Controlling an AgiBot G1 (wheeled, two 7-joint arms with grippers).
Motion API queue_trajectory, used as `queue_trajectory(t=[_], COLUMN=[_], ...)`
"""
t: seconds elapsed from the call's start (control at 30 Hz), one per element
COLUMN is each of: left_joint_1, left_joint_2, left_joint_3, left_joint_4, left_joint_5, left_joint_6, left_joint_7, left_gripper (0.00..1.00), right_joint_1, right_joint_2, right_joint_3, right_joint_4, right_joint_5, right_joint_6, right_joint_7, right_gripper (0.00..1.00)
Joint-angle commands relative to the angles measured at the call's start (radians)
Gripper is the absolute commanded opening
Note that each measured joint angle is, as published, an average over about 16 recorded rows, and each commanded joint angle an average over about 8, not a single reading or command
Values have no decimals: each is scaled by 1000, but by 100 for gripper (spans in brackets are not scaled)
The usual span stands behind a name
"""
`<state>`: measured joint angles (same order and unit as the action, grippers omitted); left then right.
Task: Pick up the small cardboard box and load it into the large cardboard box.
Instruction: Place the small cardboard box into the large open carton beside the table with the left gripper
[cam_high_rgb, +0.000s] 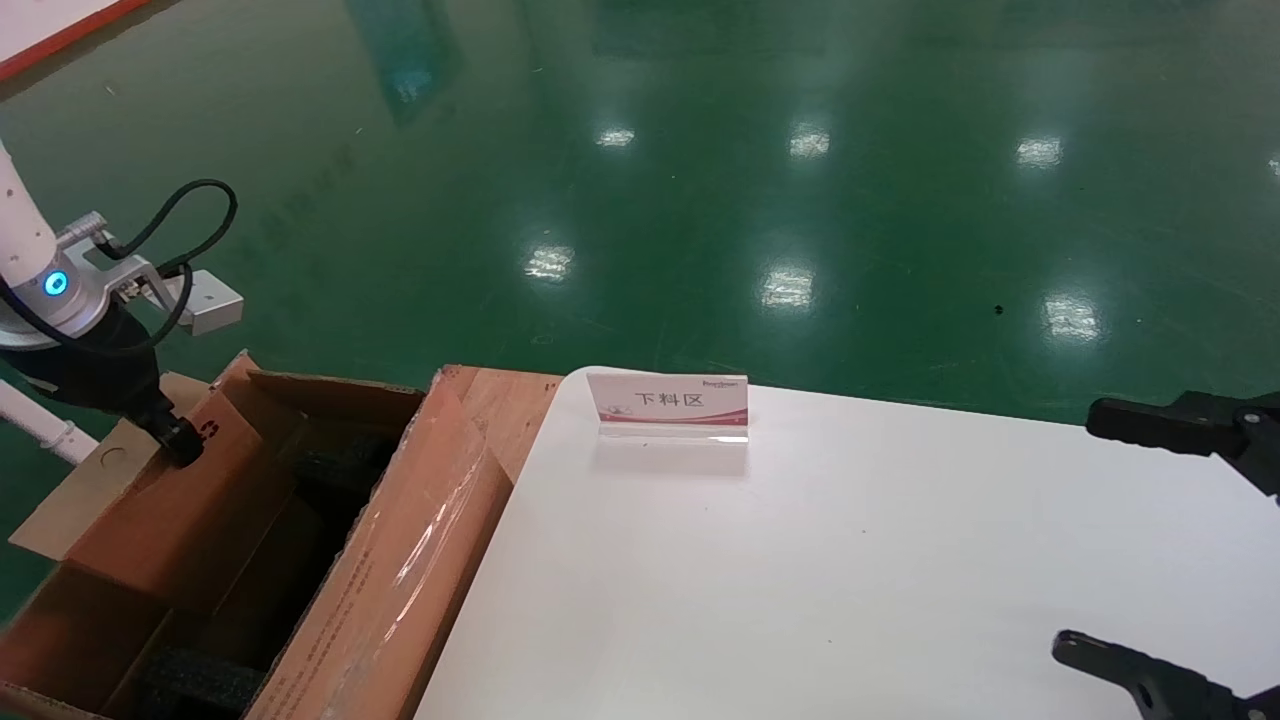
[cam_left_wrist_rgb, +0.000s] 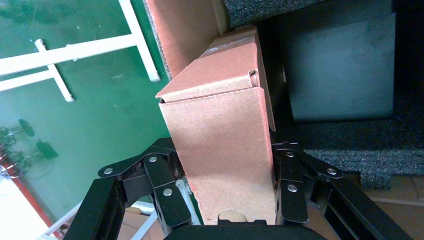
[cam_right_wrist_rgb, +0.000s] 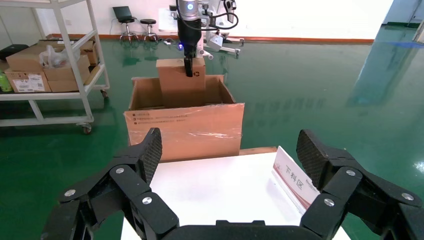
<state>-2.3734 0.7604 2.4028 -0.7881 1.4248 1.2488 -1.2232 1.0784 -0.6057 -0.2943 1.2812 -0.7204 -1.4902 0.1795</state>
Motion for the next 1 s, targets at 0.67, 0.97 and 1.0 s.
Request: queue_trajectory(t=[0.67,0.97,1.0], left_joint_1=[140,197,202], left_joint_2=[45,66,68], left_joint_3=[-10,-19,-20], left_joint_4=[142,227,236], left_joint_5=[-41,-70,-72], left_joint_6=[-36,-25,-23], left_joint_7=[46,89,94], left_gripper=[0,11,20], right_joint_1=[0,0,0], right_joint_2=[0,1,1], right_joint_3=[-1,-2,-2], right_joint_4=[0,0,0], right_joint_5=[1,1,1], right_joint_6=[1,1,1], right_joint_7=[-1,-1,-1], right_gripper=[100,100,100])
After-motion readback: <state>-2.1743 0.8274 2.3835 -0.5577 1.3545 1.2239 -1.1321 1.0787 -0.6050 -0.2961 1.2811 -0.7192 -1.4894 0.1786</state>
